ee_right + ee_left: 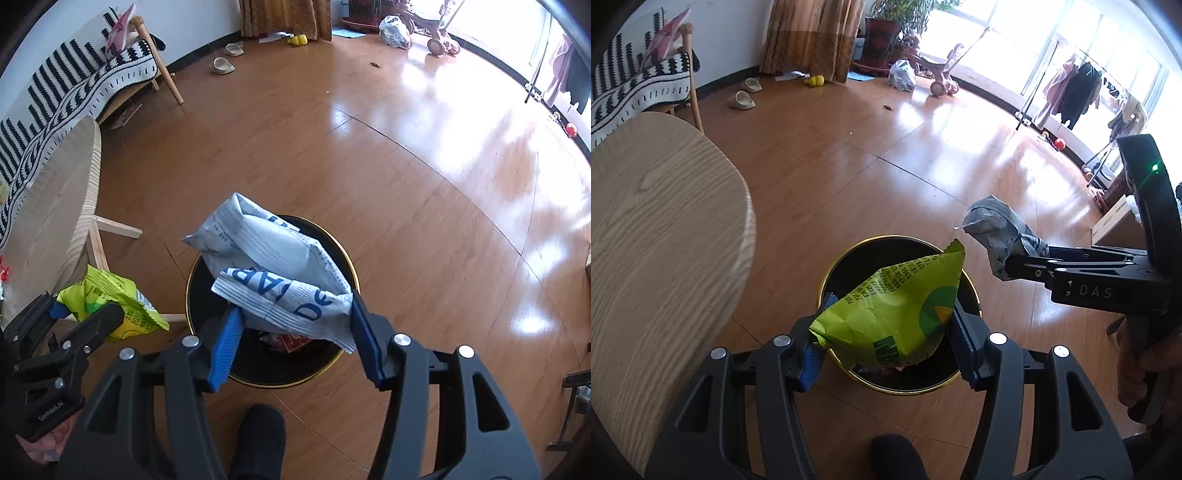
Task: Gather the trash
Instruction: 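Carry the snack bag and paper bag over the black bin, then open both tools over the bin to drop the two bags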
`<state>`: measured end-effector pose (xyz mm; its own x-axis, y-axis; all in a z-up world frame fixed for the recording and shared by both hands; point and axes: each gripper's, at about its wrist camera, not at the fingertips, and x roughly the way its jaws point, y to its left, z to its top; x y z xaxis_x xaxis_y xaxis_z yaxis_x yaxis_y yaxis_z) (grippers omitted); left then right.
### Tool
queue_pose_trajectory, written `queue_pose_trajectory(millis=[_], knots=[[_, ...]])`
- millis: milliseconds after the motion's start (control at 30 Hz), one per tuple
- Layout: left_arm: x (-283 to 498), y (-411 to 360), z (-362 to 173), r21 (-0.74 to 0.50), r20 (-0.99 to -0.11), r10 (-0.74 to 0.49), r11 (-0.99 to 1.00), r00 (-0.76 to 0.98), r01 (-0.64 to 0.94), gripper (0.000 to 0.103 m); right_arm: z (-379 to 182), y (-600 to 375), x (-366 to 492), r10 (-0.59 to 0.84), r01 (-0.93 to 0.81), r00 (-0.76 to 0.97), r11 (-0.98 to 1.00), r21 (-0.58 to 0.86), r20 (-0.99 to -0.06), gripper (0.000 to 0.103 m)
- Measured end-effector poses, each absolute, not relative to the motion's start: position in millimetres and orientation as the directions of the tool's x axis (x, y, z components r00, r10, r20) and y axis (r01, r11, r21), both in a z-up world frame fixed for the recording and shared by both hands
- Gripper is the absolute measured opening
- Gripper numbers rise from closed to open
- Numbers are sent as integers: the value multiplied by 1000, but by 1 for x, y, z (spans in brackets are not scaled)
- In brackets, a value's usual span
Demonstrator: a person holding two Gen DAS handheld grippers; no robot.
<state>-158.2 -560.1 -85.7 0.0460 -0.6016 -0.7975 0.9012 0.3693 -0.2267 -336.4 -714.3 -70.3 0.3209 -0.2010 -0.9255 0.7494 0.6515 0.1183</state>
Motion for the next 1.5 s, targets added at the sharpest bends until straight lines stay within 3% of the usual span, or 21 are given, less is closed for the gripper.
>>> queue_pose_trajectory(millis=[467, 500, 633, 1033, 1133, 1200, 1500], knots=[[-163, -563, -90, -241, -795, -606, 352, 24, 905, 58, -74, -716, -338, -201, 758, 317, 640, 120, -927, 56], [-163, -563, -90, -241, -794, -607, 351, 24, 905, 58, -74, -715, -338, -201, 759, 317, 640, 121, -927, 55], [-163, -562, -89, -242, -788, -614, 359, 33, 901, 77, -74, -715, -338, -203, 760, 319, 638, 123, -926, 56], [-164, -562, -84, -253, -786, -618, 358, 25, 899, 78, -74, -716, -338, -201, 755, 324, 644, 124, -924, 56], [-163, -560, -82, -253, -785, -619, 358, 25, 899, 78, -74, -717, -335, -209, 747, 326, 655, 116, -922, 61], [-162, -557, -81, -253, -784, -620, 357, 26, 899, 79, -72, -716, -333, -219, 747, 325, 657, 107, -920, 77], [-145, -525, -49, -255, -752, -657, 370, 57, 893, 86, -51, -703, -310, -235, 732, 367, 671, 123, -900, 82]])
